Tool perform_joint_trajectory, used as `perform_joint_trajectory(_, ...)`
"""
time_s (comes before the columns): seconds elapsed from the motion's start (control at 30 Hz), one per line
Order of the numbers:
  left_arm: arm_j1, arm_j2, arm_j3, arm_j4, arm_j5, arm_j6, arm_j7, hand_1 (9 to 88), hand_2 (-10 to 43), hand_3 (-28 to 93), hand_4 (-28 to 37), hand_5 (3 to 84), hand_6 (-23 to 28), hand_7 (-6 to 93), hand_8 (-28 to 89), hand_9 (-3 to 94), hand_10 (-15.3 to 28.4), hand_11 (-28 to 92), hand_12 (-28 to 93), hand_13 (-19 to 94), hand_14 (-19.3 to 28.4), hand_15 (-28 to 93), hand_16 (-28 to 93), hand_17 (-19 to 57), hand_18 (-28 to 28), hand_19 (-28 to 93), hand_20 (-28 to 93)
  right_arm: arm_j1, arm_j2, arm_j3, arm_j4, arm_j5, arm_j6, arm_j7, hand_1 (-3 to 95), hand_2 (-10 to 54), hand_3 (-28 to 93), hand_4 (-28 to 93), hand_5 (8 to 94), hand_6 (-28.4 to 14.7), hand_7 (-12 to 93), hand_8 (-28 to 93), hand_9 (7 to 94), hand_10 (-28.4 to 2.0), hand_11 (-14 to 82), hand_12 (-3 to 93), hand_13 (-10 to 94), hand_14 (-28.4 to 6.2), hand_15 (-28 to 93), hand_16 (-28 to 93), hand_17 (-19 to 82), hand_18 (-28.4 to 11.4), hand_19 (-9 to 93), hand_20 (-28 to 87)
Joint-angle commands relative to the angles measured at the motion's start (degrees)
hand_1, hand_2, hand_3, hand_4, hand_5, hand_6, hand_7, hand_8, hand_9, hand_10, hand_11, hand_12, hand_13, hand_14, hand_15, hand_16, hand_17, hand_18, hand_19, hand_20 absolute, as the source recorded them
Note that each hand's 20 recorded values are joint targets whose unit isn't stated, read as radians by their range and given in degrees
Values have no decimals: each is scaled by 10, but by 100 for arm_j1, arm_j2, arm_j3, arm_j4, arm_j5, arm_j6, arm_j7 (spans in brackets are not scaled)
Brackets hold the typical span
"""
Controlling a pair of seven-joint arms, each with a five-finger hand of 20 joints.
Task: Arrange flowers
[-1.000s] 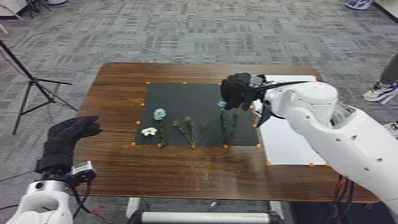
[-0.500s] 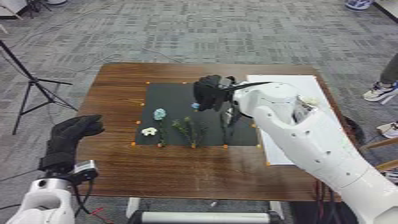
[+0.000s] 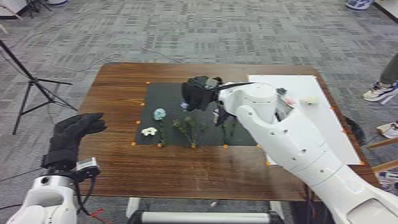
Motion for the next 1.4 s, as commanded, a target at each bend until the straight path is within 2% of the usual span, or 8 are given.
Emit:
perform_joint_trajectory(0.03, -4, -25, 55, 9, -28, -106, -19, 343, 87, 671, -228, 555, 20, 241, -85, 576, 132, 294, 141, 459, 175, 449, -15, 55, 142, 263, 249, -113, -236, -37, 102, -308, 175, -46, 548, -79, 621, -251, 748, 49, 343, 4, 886, -64, 145, 272, 805, -62, 783, 299, 404, -216, 789, 474)
perform_joint_trajectory(0.1, -16, -33, 59, 15, -26, -106, -16, 344, 87, 671, -228, 555, 20, 241, -85, 576, 132, 293, 141, 459, 175, 448, -15, 55, 143, 263, 249, -171, -266, -70, 151, -438, 403, -58, 547, -77, 621, -252, 746, 49, 343, 2, 886, -64, 142, 270, 805, -62, 784, 299, 404, -216, 789, 474)
perform_joint_trajectory(0.53, -92, -32, 99, 37, -28, -113, 10, 345, 87, 671, -229, 554, 18, 242, -86, 575, 133, 294, 141, 459, 176, 449, -15, 54, 143, 264, 250, -334, -491, -36, 386, -626, 639, 38, 543, -75, 623, -252, 744, 51, 347, -1, 883, -64, 140, 258, 806, -64, 788, 299, 403, -218, 791, 475)
perform_joint_trajectory(0.7, -113, -42, 117, 33, -34, -121, 6, 344, 87, 671, -228, 555, 19, 243, -86, 575, 133, 294, 141, 460, 176, 448, -15, 54, 143, 264, 250, -384, -526, -62, 536, -975, 965, -38, 543, -74, 622, -253, 745, 51, 346, -2, 882, -64, 140, 258, 805, -64, 789, 300, 403, -220, 792, 475)
perform_joint_trajectory(1.0, -151, -32, 123, 57, -21, -182, -26, 345, 87, 672, -230, 556, 19, 242, -85, 575, 133, 294, 141, 459, 176, 449, -15, 54, 143, 264, 250, -498, -456, 23, 606, -1006, 902, 34, 542, -75, 624, -252, 746, 51, 345, -2, 882, -64, 140, 258, 805, -64, 790, 300, 402, -219, 792, 475)
perform_joint_trajectory(1.17, -140, -37, 123, 49, -20, -166, -61, 345, 87, 672, -229, 555, 19, 241, -86, 575, 132, 294, 142, 459, 175, 449, -15, 55, 143, 262, 249, -552, -431, 79, 651, -1027, 946, 26, 537, -77, 627, -246, 745, 51, 344, -4, 880, -64, 139, 259, 804, -65, 790, 300, 400, -221, 793, 475)
perform_joint_trajectory(1.4, -116, -28, 112, 44, -28, -182, -31, 344, 87, 673, -228, 556, 20, 240, -85, 576, 132, 294, 141, 459, 175, 448, -15, 54, 143, 264, 250, -573, -377, 59, 623, -930, 959, 111, 533, -79, 630, -242, 745, 52, 344, -5, 878, -66, 139, 260, 803, -66, 791, 300, 398, -221, 791, 476)
